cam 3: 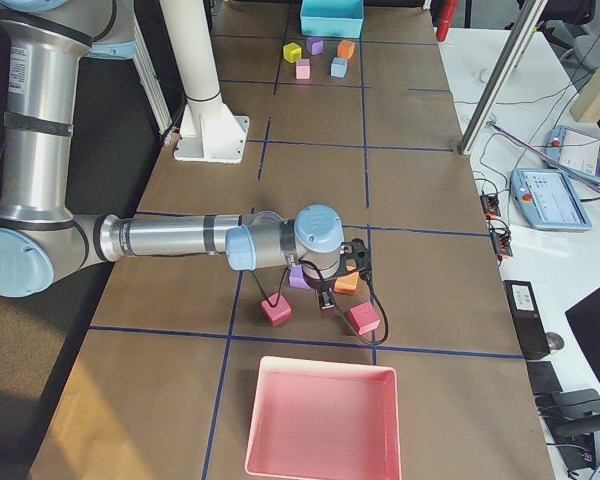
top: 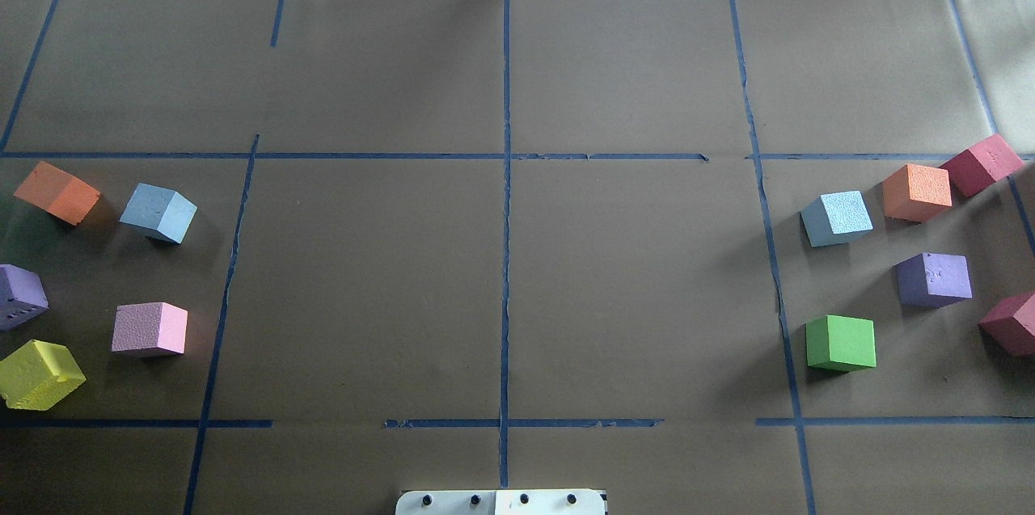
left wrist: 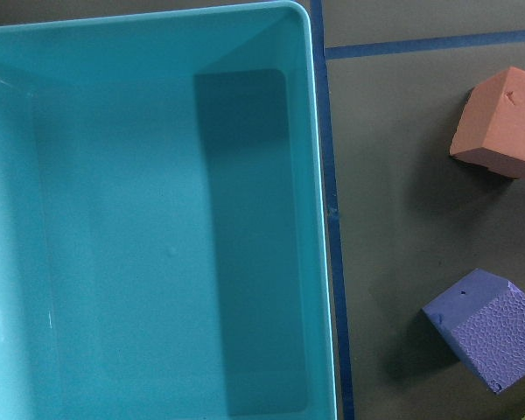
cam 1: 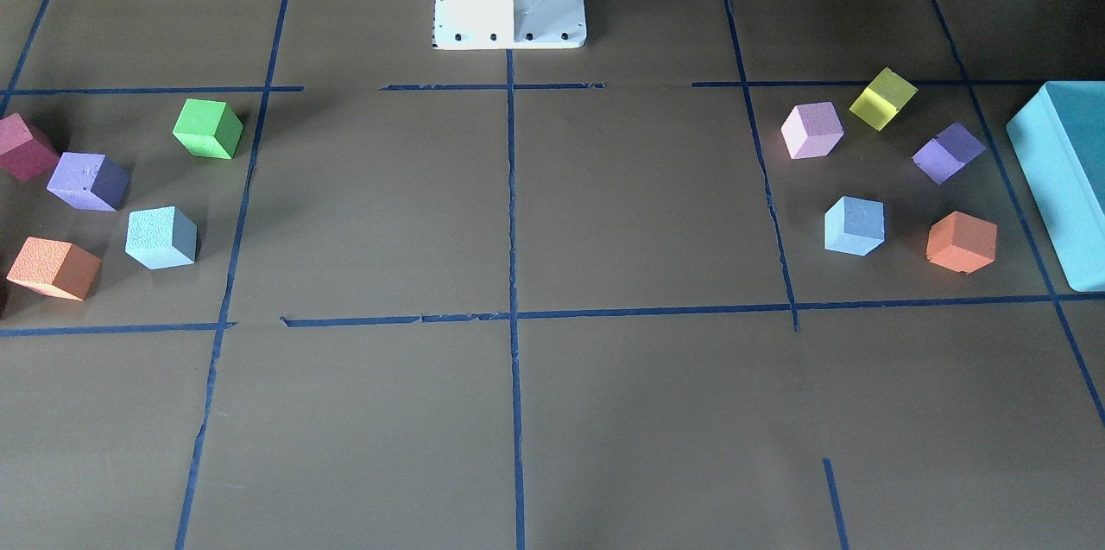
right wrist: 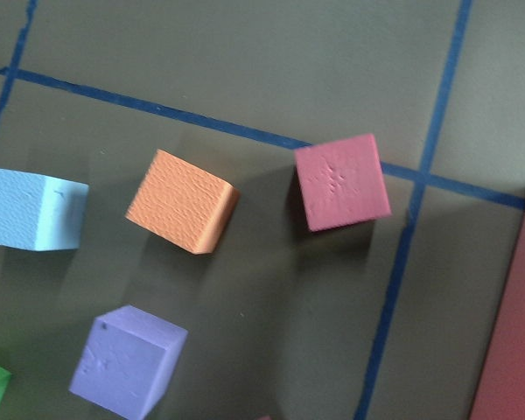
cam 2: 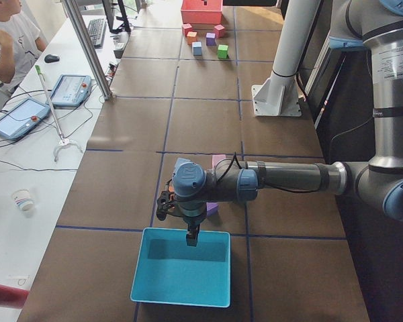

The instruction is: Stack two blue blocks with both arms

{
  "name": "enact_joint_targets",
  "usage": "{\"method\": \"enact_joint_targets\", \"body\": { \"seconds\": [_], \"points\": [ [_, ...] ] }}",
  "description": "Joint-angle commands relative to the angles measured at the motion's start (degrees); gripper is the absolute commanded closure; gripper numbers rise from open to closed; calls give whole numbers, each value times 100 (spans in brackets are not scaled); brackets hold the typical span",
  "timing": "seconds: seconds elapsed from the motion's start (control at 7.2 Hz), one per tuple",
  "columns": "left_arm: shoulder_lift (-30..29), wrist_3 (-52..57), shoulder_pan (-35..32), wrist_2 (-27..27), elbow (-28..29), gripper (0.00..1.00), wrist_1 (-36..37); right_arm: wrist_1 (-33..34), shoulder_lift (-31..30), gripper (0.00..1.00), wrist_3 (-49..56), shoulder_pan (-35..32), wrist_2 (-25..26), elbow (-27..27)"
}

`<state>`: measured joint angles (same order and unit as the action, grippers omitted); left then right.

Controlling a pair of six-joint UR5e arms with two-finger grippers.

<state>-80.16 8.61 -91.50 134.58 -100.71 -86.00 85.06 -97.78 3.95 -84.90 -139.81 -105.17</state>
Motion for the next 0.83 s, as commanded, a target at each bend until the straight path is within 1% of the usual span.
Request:
{"method": "enact_joint_targets", "body": {
  "seconds": [0.0, 0.14, 0.28, 0.42, 0.56, 0.69],
  "points": [
    [9, 1, 1, 7, -2, 0, 4, 28, 948, 0, -863, 1074, 49, -56],
    [9, -8, 1, 16, -10, 0, 4, -7, 1171, 0, -2192, 1551, 390, -65],
    [9, 1, 1, 16, -10, 0, 4, -16, 1295, 0, -3024, 1921, 793, -108],
    [9, 1, 1, 16, -10, 0, 4, -338, 1262, 0, -3363, 2247, 1232, -56],
    [18, 1, 1, 16, -10, 0, 4, -759, 1209, 0, -3723, 2511, 1480, 83],
    [18, 1, 1, 16, -10, 0, -5, -1024, 1209, 0, -4292, 2905, 1779, 119]
  ]
}}
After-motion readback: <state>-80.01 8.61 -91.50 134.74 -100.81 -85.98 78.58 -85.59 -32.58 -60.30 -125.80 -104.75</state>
